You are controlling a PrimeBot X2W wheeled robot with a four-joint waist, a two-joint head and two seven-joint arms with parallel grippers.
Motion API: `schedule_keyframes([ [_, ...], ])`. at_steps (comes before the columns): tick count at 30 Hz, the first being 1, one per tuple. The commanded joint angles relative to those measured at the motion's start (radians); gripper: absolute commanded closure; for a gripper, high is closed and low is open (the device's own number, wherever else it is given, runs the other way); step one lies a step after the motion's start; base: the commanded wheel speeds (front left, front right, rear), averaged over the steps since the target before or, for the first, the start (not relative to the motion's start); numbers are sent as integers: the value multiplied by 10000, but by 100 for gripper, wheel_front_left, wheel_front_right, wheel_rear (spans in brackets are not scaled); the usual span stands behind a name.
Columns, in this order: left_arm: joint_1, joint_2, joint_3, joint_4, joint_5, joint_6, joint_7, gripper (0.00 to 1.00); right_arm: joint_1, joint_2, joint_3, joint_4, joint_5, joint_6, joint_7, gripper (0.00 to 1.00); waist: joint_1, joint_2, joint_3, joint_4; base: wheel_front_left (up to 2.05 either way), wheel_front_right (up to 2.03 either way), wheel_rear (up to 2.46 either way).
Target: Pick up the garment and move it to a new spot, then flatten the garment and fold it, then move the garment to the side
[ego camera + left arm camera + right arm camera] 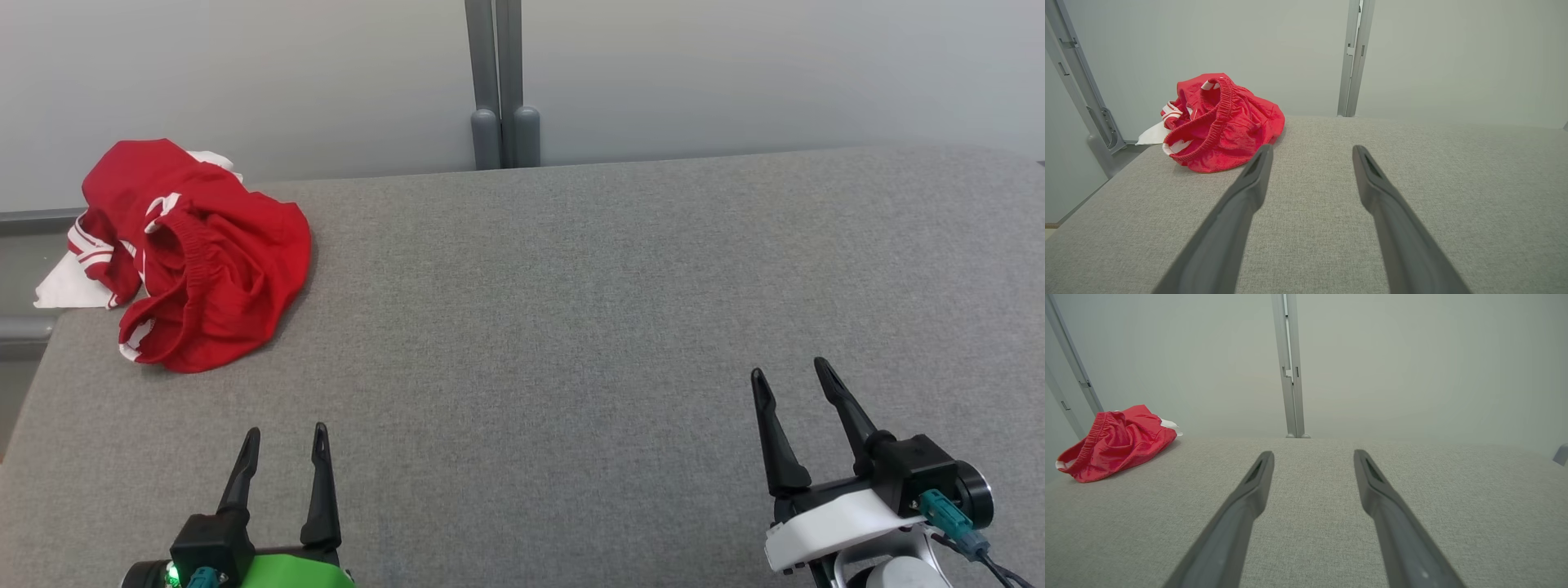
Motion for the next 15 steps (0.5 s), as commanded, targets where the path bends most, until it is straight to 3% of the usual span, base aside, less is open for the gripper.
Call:
schedule_keyframes([
  [1, 68, 66, -2, 13, 93, 18, -9, 0, 98, -38, -14, 30, -10, 4, -45, 0, 0, -1, 2, 1, 0, 0, 0],
  [15, 8, 66, -26, 65, 87, 18, -7, 0, 58, -38, -74, 105, 25, 4, -41, 0, 0, -1, 2, 23, 0, 0, 0],
])
